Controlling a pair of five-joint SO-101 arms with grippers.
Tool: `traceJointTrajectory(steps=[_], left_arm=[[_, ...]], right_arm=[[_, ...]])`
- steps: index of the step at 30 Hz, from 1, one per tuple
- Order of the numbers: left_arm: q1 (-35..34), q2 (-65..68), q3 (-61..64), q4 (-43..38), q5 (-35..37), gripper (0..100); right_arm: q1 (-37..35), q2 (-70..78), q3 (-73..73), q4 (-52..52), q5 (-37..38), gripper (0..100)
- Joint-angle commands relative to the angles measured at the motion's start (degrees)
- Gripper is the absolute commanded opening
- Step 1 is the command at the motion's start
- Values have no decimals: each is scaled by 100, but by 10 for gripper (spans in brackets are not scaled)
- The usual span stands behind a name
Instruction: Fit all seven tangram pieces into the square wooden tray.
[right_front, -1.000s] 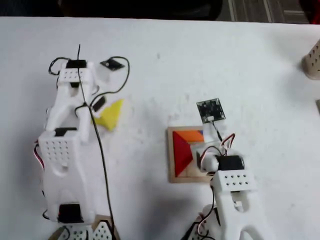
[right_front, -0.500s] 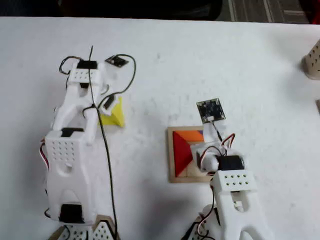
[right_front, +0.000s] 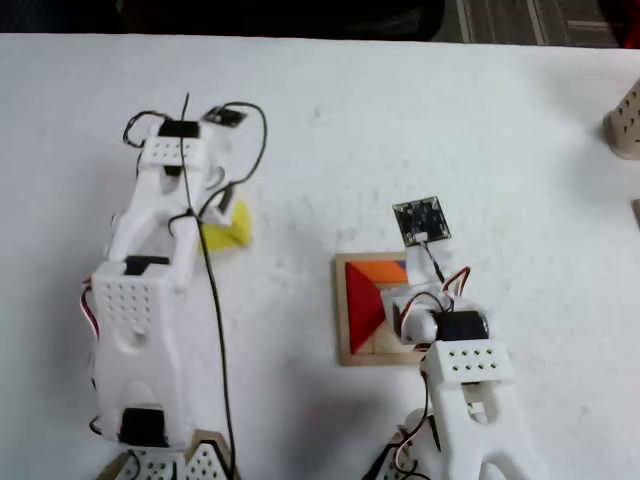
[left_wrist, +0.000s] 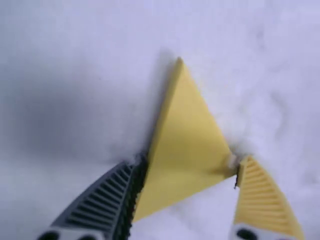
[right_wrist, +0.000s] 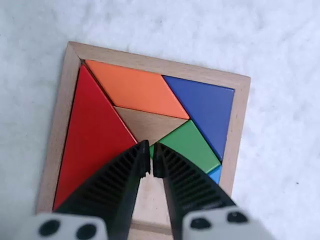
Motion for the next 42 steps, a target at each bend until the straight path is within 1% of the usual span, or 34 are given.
traceJointTrajectory(steps=[1,3,5,10,12,15,16,19,21,23,25,29,35,39,42], left_arm=[[338,-48,114,246,967,264],[409,-110,422,246,1371,264],[488,-119,607,290,1618,264],[514,-119,686,308,1776,264],[523,-119,695,334,1776,257],[523,-127,668,369,1732,207],[532,-136,668,369,1714,208],[637,-453,721,325,1222,273],[664,-752,888,229,1046,308],[708,-1103,1284,-149,993,317],[787,-1455,1899,-738,879,317],[927,-2123,3262,-1916,299,317],[963,-3196,4703,-3103,-422,317],[1182,-3705,5495,-3596,-484,313],[1182,-3890,5732,-3798,-510,257]], right_arm=[[22,-163,-26,-75,44,18],[31,-163,-26,-75,44,18],[31,-163,-26,-75,44,18],[31,-163,-26,-75,44,18],[31,-163,-26,-75,44,18],[31,-163,-26,-75,44,18],[31,-163,-35,-75,44,18],[31,-163,-35,-75,44,18],[31,-163,-35,-75,44,18],[40,-163,-35,-75,44,18],[40,-163,-35,-75,44,18],[40,-163,-35,-75,44,18],[40,-163,-35,-75,44,18],[40,-163,-35,-66,44,18],[40,-154,-35,-66,44,18]])
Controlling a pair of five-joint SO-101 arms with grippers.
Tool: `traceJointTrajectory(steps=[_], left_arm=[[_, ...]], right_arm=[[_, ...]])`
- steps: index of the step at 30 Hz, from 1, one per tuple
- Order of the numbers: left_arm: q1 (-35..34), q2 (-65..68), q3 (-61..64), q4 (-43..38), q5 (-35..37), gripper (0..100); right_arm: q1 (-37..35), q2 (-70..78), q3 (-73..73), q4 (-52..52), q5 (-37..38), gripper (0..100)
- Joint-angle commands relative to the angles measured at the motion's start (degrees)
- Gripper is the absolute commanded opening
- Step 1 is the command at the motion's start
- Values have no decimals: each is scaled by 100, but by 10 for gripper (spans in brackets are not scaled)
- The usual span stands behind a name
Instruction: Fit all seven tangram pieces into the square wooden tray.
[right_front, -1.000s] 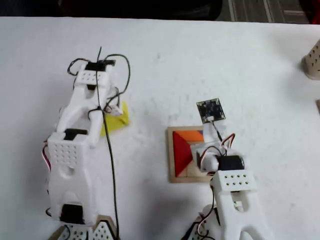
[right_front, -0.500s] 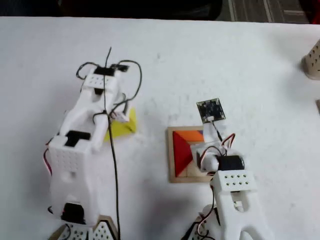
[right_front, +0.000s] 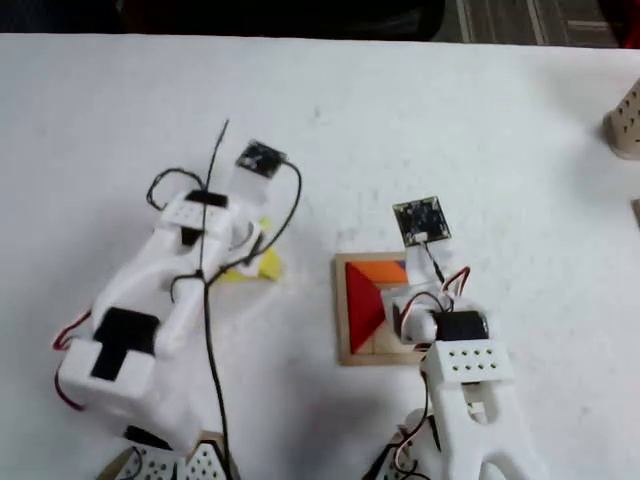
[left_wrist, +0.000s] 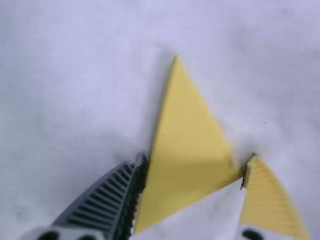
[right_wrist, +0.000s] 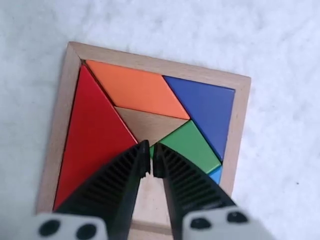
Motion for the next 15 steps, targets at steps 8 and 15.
traceJointTrajectory(steps=[8,15], left_arm=[[233,-365,202,-114,18,136],[233,-374,176,220,738,140]], right_arm=[[127,-163,-35,-75,44,18],[127,-163,-35,-75,44,18]])
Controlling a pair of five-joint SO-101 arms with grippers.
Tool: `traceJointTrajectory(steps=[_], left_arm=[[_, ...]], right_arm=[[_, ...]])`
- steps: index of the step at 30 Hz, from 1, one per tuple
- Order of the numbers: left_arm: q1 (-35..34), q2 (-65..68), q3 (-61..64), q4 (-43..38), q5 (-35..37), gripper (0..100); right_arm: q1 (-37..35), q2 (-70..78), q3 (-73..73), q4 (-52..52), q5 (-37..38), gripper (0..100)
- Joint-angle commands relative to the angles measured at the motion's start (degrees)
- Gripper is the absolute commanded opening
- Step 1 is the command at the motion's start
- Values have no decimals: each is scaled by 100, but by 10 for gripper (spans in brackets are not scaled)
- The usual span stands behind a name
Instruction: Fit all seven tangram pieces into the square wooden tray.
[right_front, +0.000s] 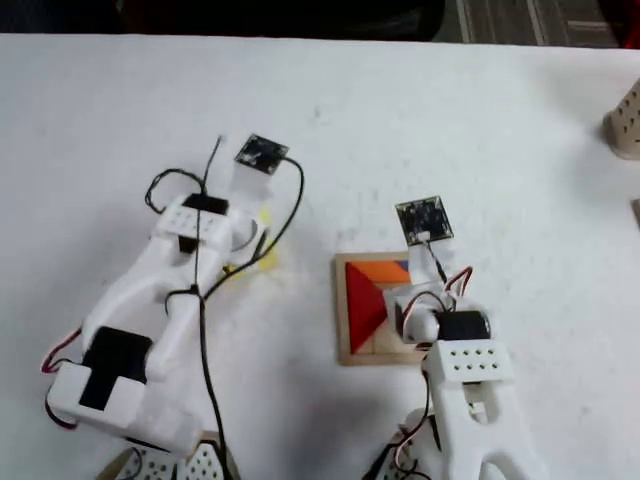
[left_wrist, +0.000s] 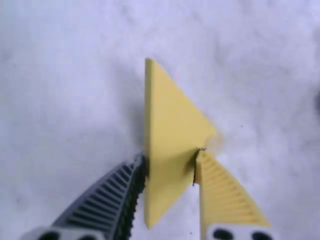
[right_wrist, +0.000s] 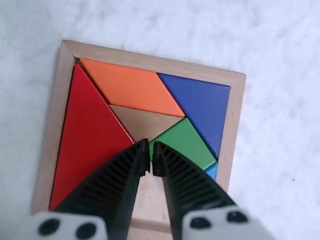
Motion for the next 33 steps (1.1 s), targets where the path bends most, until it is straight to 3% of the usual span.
traceJointTrajectory(steps=[1,8,17,21,28,33], left_arm=[[84,-4,79,88,220,140],[92,-233,132,97,220,180],[523,-1244,141,967,255,180],[505,-1235,132,730,677,188],[171,-1226,132,334,712,333],[-127,-813,53,299,659,359]], right_arm=[[40,-163,-35,-75,44,18],[40,-163,-35,-75,44,18],[48,-163,-35,-75,44,18],[92,-163,-35,-75,44,18],[136,-163,-44,-75,44,18],[136,-163,-44,-75,44,18]])
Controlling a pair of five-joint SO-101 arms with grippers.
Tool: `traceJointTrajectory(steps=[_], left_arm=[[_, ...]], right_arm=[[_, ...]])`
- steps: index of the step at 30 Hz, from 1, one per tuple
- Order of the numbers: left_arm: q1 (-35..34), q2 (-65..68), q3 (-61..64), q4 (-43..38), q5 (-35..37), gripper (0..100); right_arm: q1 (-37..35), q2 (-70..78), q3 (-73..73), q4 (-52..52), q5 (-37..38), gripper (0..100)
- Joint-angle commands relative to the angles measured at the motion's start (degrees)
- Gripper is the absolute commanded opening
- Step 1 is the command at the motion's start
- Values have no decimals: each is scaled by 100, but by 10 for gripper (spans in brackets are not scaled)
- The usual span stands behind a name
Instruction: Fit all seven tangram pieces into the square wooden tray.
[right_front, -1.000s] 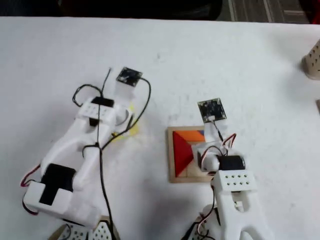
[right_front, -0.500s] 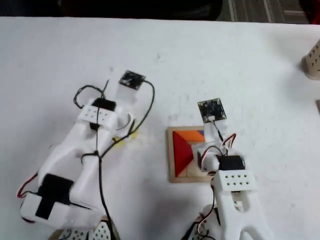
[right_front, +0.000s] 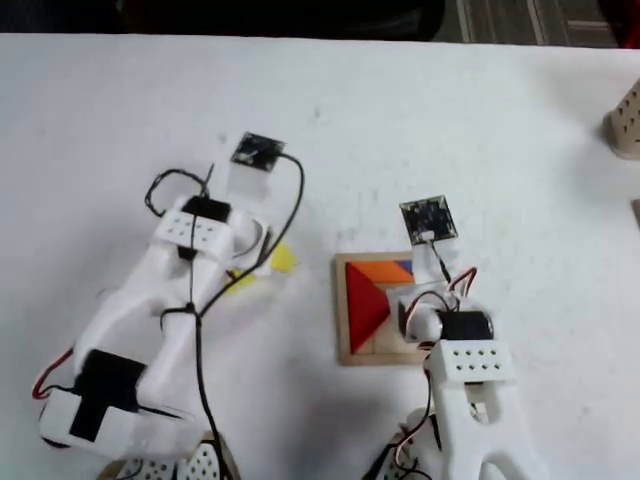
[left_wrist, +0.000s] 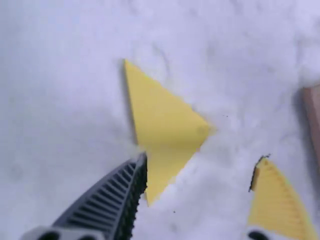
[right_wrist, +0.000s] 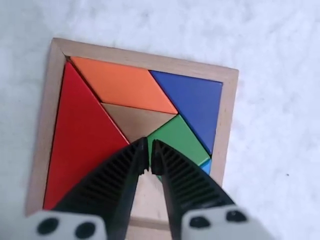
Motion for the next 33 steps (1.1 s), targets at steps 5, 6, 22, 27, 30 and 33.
traceJointTrajectory(steps=[5,6,22,27,30,33], left_arm=[[-295,1024,-580,-167,-246,357],[-286,1174,-642,-167,-246,357],[-189,2185,-1767,369,290,354],[-189,2246,-1767,369,246,266],[-189,2246,-1776,369,246,141],[-189,2237,-1767,440,246,103]], right_arm=[[22,-163,-44,-75,44,18],[22,-163,-44,-75,44,18],[13,-163,-44,-75,44,18],[13,-163,-44,-75,44,18],[13,-163,-44,-75,44,18],[13,-163,-44,-75,44,18]])
